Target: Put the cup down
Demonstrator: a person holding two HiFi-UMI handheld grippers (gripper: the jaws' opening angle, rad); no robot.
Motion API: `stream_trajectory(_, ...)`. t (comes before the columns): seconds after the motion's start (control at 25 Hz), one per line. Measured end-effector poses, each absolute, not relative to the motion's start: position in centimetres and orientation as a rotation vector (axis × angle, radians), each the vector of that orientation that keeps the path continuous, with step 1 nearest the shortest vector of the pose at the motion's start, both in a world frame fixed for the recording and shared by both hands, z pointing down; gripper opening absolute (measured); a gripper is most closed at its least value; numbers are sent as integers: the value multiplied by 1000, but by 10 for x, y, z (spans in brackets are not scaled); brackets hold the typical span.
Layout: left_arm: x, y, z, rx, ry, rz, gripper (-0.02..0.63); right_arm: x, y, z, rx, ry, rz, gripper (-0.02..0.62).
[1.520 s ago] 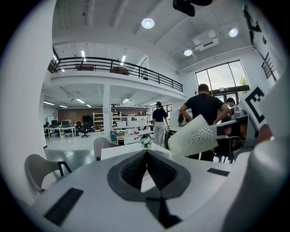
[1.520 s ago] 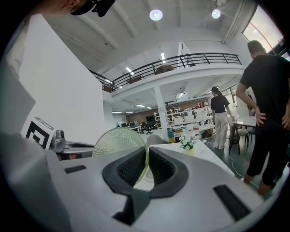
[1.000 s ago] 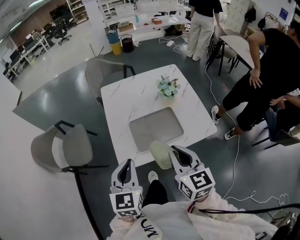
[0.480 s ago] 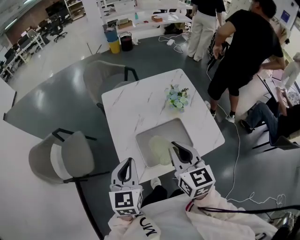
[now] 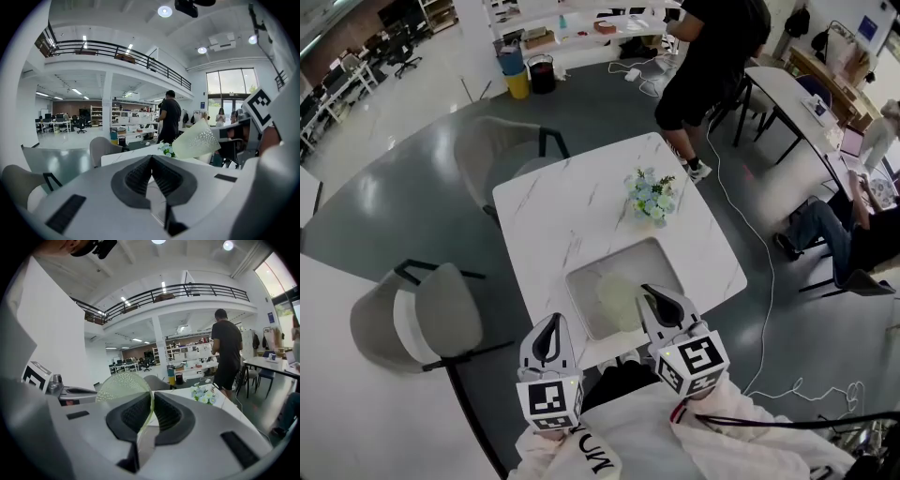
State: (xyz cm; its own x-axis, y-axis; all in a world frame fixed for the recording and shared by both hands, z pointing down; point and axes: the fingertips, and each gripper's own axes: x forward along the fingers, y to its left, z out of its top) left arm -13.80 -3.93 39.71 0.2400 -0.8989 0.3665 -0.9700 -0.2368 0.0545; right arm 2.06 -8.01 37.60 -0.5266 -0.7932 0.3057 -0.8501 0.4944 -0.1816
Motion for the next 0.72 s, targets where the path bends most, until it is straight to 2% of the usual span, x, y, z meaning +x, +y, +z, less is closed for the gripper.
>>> stream_trajectory(0.72, -142, -79, 427, 2120, -1790, 441, 11, 12, -133, 420, 1256, -2529, 545, 26)
